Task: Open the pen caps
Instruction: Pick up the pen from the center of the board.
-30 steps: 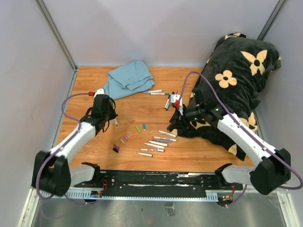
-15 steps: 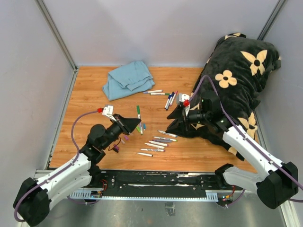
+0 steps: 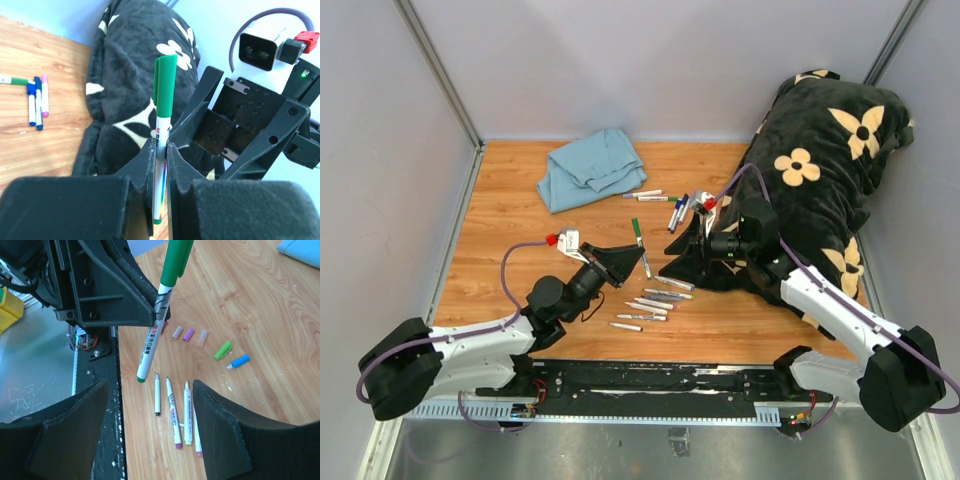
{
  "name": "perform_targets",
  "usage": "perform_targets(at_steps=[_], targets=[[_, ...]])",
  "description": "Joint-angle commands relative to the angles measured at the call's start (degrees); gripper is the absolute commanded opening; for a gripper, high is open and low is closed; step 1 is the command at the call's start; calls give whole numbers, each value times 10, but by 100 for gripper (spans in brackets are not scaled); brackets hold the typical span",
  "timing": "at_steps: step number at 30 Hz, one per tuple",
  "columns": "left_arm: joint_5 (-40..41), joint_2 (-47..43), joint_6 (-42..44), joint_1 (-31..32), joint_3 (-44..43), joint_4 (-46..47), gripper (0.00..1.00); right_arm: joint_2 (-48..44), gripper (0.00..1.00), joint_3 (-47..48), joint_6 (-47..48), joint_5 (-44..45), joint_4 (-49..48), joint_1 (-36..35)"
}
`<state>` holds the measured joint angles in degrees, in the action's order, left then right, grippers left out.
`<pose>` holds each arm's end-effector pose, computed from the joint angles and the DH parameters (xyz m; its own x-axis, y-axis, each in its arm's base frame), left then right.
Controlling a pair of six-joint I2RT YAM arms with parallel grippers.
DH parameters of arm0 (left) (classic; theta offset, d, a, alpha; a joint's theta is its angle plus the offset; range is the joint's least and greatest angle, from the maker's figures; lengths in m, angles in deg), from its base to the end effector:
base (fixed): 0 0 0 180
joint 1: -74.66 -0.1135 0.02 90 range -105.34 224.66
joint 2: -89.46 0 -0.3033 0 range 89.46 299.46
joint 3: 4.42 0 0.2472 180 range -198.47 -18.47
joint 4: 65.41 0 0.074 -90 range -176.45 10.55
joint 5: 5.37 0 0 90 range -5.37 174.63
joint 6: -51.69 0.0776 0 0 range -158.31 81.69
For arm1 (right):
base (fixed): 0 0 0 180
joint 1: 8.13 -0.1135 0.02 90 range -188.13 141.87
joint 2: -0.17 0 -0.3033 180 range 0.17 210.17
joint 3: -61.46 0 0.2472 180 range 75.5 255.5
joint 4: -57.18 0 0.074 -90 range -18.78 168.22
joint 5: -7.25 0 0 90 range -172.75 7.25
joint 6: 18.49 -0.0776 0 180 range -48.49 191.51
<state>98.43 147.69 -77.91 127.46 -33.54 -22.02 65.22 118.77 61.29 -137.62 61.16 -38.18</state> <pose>0.1484 -0.1649 0.2879 -0.2891 -0.6430 -0.7092 0.5834 0.4690 -0.6631 0.1874 0.1817 0.3311 -0.3471 -0.0829 -0.9341 -0.9345 0.1136 0.3372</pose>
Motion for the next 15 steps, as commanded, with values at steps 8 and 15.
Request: perform_targets(at_steps=[8, 15], targets=[[74, 84, 27, 49, -23, 172, 0, 35, 64, 10, -69, 31, -36, -45], [68, 109, 25, 62, -36, 182, 0, 45, 56, 30, -67, 37, -10, -48]])
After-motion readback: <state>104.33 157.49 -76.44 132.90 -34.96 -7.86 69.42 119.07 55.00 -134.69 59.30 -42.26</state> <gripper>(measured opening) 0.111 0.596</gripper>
